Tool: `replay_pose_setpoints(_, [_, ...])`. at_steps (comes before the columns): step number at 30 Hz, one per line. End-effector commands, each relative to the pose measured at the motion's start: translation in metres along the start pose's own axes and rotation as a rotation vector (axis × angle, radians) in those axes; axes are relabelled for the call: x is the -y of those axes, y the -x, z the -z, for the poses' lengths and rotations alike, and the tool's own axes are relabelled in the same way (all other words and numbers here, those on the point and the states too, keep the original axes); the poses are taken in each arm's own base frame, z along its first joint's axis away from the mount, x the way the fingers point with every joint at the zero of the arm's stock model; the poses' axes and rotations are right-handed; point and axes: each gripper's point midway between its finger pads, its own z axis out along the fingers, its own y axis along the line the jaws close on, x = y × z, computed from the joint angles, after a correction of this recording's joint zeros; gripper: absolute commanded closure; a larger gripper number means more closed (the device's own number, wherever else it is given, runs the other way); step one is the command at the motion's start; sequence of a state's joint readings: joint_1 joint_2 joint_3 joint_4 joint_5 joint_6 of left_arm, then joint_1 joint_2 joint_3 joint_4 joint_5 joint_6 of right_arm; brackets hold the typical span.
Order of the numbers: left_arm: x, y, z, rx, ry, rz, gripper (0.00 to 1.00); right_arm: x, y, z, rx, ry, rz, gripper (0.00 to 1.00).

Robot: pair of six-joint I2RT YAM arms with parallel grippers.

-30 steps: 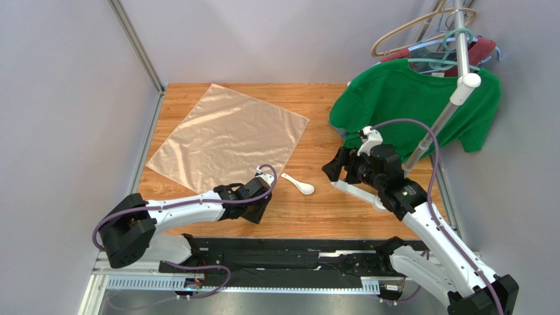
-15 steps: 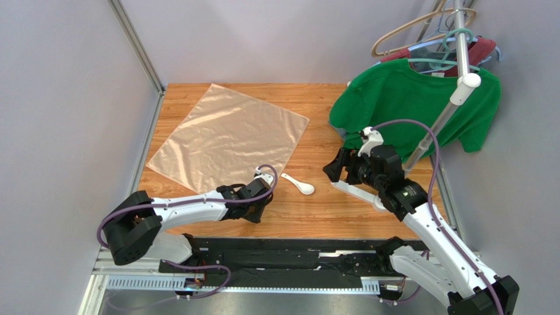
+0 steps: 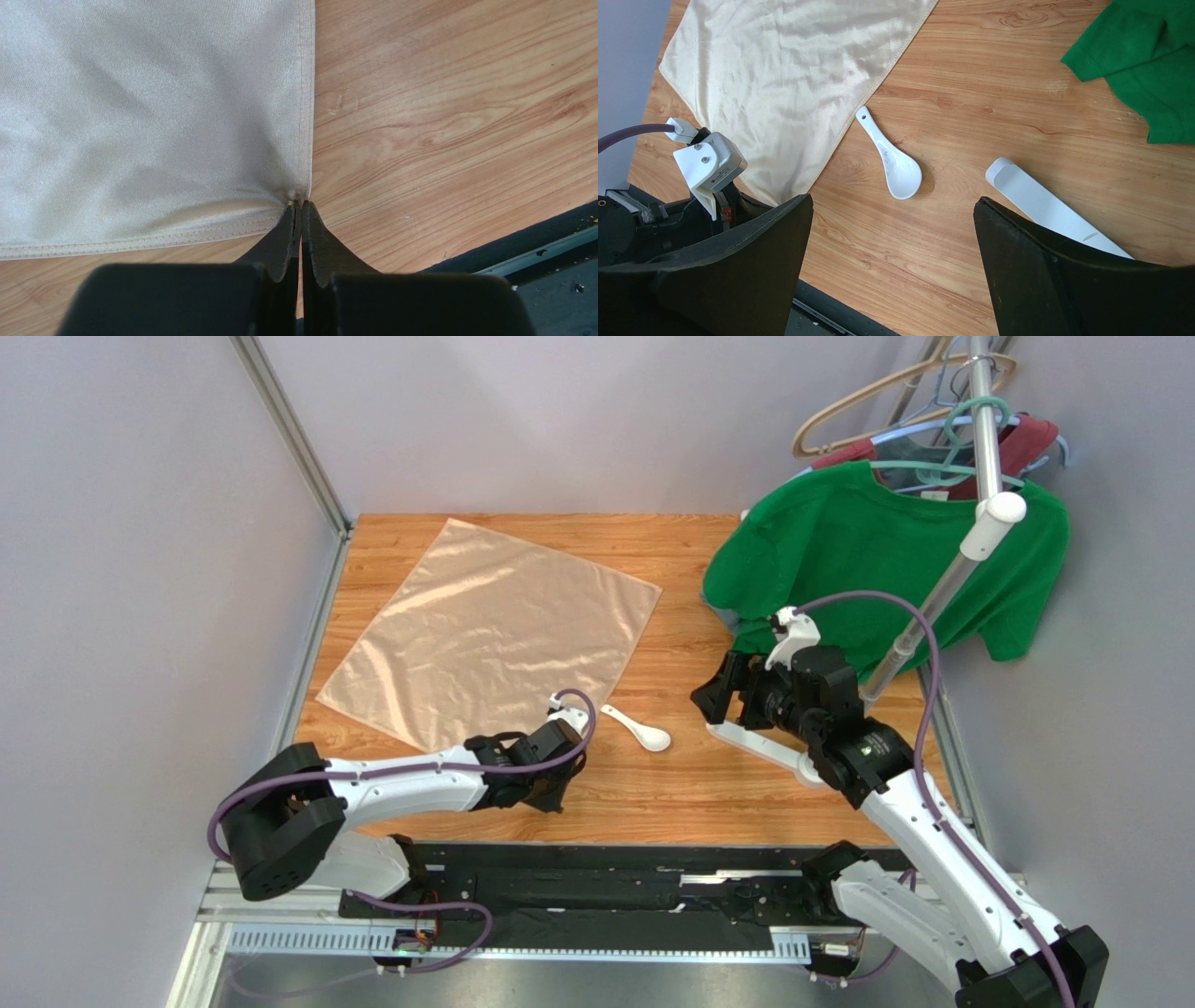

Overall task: Fold the napkin, place the utensils inside, and roll it up
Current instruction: Fold the napkin

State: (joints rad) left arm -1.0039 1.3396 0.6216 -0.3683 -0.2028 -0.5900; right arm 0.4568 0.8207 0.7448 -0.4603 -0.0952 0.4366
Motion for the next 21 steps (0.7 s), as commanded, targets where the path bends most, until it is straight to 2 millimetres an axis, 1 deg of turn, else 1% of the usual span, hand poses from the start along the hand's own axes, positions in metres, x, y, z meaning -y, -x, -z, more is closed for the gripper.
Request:
replay_pose_setpoints(1, [0.010,-0.008,0.003,-0.022,-0.052,-0.030,1.00,0.000,0.009,0.003,0.037,-0.007,0.013,0.11])
replay_pose_setpoints(2, [0.013,-0.006,0.005,-0.018,-0.064,-0.033,1.00,0.000,0.009,0.002,0.036,-0.007,0.014,0.11])
replay_pose_setpoints(6, [0.034,0.004,0.016,0.005,-0.142,-0.041,1.00,0.001,0.009,0.001,0.034,-0.012,0.016,0.11])
replay_pose_setpoints(8, [0.038,0.007,0.021,0.012,-0.152,-0.045,1.00,0.002,0.009,0.001,0.035,-0.013,0.016,0.11])
replay_pose_setpoints(11, [0.028,0.014,0.028,0.030,-0.091,-0.034,1.00,0.002,0.007,0.001,0.031,-0.015,0.017,0.11])
replay_pose_setpoints(12, [0.021,0.016,0.031,0.030,-0.054,-0.025,1.00,0.002,0.008,0.001,0.033,-0.012,0.019,0.11])
replay_pose_setpoints(15, [-0.003,0.037,0.045,0.112,0.079,-0.021,1.00,0.004,0.007,0.001,0.030,-0.020,0.018,0.11])
replay_pose_setpoints(18, [-0.009,0.061,0.059,0.178,0.102,-0.025,1.00,0.006,0.006,0.000,0.031,-0.034,0.018,0.11])
replay_pose_setpoints(19, [-0.012,0.066,0.060,0.186,0.103,-0.019,1.00,0.007,0.006,-0.002,0.028,-0.037,0.021,0.11])
replay_pose_setpoints(20, [-0.021,0.072,0.059,0.188,0.119,-0.011,1.00,0.008,0.005,-0.003,0.024,-0.039,0.018,0.11])
replay_pose_setpoints(21, [-0.021,0.078,0.060,0.193,0.109,-0.009,1.00,0.008,0.006,-0.004,0.023,-0.041,0.017,0.11])
